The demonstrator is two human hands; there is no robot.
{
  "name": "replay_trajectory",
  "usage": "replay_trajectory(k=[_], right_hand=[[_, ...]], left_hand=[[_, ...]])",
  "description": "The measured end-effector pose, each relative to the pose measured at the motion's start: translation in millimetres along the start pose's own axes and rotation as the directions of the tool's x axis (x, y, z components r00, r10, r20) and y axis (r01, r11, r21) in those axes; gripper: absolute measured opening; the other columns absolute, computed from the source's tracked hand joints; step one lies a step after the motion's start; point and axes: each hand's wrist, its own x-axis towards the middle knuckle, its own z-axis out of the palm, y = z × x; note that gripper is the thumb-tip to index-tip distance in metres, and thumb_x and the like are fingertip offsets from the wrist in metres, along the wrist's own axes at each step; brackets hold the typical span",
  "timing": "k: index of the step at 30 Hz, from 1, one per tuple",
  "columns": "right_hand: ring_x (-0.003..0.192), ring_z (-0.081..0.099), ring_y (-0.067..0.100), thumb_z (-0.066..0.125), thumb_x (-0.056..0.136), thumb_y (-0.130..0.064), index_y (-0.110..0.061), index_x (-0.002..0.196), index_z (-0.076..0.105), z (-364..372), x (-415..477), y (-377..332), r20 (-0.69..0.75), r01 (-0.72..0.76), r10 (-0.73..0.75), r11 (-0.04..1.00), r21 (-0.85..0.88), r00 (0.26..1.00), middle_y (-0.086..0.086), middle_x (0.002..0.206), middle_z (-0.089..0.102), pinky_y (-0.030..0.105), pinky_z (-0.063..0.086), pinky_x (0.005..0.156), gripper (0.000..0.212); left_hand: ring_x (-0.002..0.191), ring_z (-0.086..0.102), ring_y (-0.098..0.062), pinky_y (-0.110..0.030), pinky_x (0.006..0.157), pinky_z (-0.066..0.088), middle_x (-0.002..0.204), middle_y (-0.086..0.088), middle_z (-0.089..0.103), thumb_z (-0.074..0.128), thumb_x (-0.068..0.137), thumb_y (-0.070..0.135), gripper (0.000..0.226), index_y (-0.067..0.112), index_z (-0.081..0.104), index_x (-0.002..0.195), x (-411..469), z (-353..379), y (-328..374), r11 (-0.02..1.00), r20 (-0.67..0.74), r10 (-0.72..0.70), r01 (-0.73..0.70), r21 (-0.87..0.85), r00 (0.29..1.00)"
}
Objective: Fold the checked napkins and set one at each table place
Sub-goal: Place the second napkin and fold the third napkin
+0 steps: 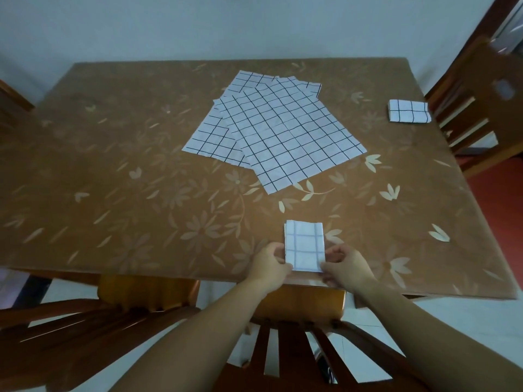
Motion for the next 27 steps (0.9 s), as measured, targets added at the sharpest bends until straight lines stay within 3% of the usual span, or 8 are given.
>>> replay_trajectory(k=[3, 7, 11, 15, 17, 21, 24, 27], right_hand=[[0.080, 0.069, 0.026, 0.066, 0.082, -0.019, -0.019, 0.097, 0.061, -3, -2, -4, -0.049, 0.037, -0.039, 0.998, -0.051, 0.998, 0.004, 0.089, 0.069, 0.043, 0.060, 0.073, 0.015], [0.085, 0.064, 0.018, 0.062, 0.087, -0.026, -0.021, 0.093, 0.064, -18, -12, -34, -0.118, 0.128, -0.140, 0.986, -0.105, 0.983, 0.000, 0.089, 0.068, 0.039, 0.057, 0.081, 0.007], [0.081, 0.067, 0.025, 0.061, 0.089, -0.021, -0.014, 0.090, 0.065, -36, -16, -86, -0.142, 0.262, -0.287, 0.949, -0.176, 0.947, 0.005, 0.084, 0.069, 0.038, 0.057, 0.071, 0.008], [0.077, 0.063, 0.014, 0.060, 0.088, -0.023, -0.015, 0.098, 0.064, -51, -12, -138, -0.154, 0.387, -0.473, 0.837, -0.387, 0.868, -0.004, 0.085, 0.066, 0.023, 0.046, 0.060, 0.013], [0.080, 0.063, 0.015, 0.059, 0.088, -0.027, -0.019, 0.106, 0.062, -56, -5, -158, -0.134, 0.396, -0.516, 0.777, -0.490, 0.846, -0.006, 0.091, 0.065, 0.025, 0.046, 0.061, 0.020], [0.099, 0.060, 0.019, 0.057, 0.091, -0.034, -0.021, 0.122, 0.057, -60, 25, -182, -0.089, 0.399, -0.575, 0.663, -0.633, 0.813, -0.001, 0.118, 0.062, 0.031, 0.048, 0.078, 0.034], [0.110, 0.059, 0.021, 0.054, 0.093, -0.036, -0.019, 0.133, 0.050, -56, 58, -186, -0.044, 0.407, -0.560, 0.651, -0.640, 0.827, 0.003, 0.133, 0.055, 0.038, 0.049, 0.089, 0.044], [0.118, 0.055, 0.023, 0.051, 0.094, -0.039, -0.019, 0.142, 0.042, -48, 96, -173, 0.004, 0.384, -0.499, 0.660, -0.646, 0.866, 0.003, 0.146, 0.044, 0.040, 0.048, 0.095, 0.052]], left_hand=[[0.098, 0.062, -0.018, -0.035, 0.084, 0.056, 0.110, 0.001, 0.064, 0.062, 0.092, 0.024, 0.030, 0.022, 0.057, 0.121, 0, -13, 3, 0.994, -0.025, 0.050, -0.047, 0.103, 0.998], [0.103, 0.061, -0.018, -0.032, 0.088, 0.053, 0.121, 0.002, 0.062, 0.059, 0.092, 0.030, 0.036, 0.025, 0.056, 0.128, 0, -55, 28, 0.973, -0.108, 0.161, -0.140, 0.183, 0.981], [0.098, 0.062, -0.013, -0.026, 0.084, 0.049, 0.115, 0.010, 0.065, 0.058, 0.089, 0.037, 0.036, 0.033, 0.058, 0.124, -1, -112, 70, 0.919, -0.176, 0.332, -0.276, 0.280, 0.926], [0.110, 0.059, -0.019, -0.041, 0.098, 0.047, 0.124, 0.004, 0.061, 0.056, 0.088, 0.033, 0.042, 0.031, 0.055, 0.129, 10, -153, 105, 0.833, -0.209, 0.463, -0.343, 0.434, 0.861], [0.112, 0.057, -0.020, -0.039, 0.096, 0.047, 0.134, -0.001, 0.056, 0.056, 0.090, 0.029, 0.043, 0.027, 0.053, 0.133, 18, -164, 120, 0.810, -0.212, 0.489, -0.350, 0.471, 0.846], [0.084, 0.060, -0.020, -0.040, 0.089, 0.051, 0.137, -0.001, 0.052, 0.056, 0.090, 0.031, 0.046, 0.028, 0.050, 0.136, 45, -163, 137, 0.820, -0.222, 0.474, -0.335, 0.464, 0.852], [0.113, 0.055, -0.020, -0.038, 0.093, 0.047, 0.139, 0.001, 0.050, 0.056, 0.090, 0.033, 0.049, 0.029, 0.047, 0.137, 73, -148, 139, 0.799, -0.206, 0.462, -0.304, 0.519, 0.863], [0.124, 0.050, -0.022, -0.039, 0.094, 0.043, 0.140, 0.001, 0.049, 0.054, 0.092, 0.038, 0.051, 0.028, 0.043, 0.141, 103, -131, 132, 0.750, -0.165, 0.434, -0.253, 0.612, 0.886]])
